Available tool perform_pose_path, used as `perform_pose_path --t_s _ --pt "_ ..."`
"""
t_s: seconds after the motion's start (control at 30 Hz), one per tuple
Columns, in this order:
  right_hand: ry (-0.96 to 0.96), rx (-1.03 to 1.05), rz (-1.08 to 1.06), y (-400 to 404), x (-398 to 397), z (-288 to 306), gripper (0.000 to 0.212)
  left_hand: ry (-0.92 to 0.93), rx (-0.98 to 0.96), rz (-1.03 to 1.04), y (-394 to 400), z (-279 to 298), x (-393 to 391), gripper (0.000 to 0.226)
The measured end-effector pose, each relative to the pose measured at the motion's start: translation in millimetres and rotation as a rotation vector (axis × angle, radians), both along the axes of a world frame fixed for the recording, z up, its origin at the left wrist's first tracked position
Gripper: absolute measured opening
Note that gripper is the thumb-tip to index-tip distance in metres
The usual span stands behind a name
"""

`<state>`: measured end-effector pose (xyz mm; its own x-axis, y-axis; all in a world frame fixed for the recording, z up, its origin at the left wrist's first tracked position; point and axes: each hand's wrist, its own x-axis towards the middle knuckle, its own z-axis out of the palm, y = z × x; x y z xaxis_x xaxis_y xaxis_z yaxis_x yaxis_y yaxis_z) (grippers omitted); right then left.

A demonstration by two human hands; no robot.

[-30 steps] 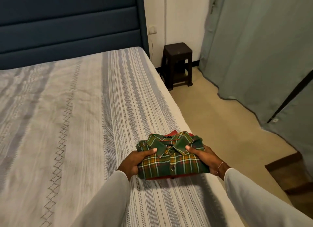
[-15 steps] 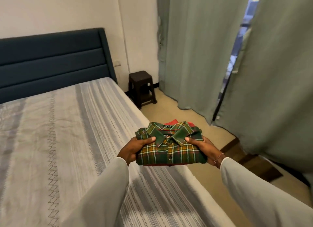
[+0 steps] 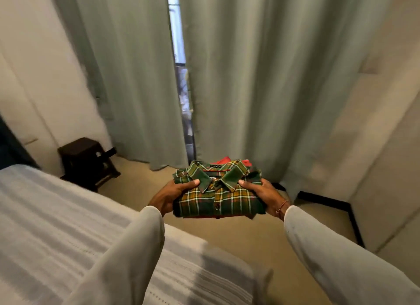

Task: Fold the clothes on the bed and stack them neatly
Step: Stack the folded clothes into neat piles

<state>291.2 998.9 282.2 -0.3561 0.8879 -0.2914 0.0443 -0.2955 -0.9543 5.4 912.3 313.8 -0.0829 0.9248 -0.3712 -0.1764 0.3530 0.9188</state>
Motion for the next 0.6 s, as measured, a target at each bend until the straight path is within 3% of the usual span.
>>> perform_pose_path --t_s 0.2,0.3,0.47,0.6 --pt "-0.020 0.057 -0.260 -42 136 17 0.069 -0.003 0.004 -0.248 29 18 124 0.048" --pt "-0.007 0.077 -0.400 -78 201 17 0.068 -0.033 -0.054 -0.398 35 19 188 0.059" --pt "-0.014 0.076 -0.640 -175 308 10 0.054 -0.001 -0.030 -0.611 10 14 314 0.053" --pt "-0.040 0.063 -0.844 -272 375 2 0.054 -0.001 -0.060 -0.791 -27 1 409 0.063"
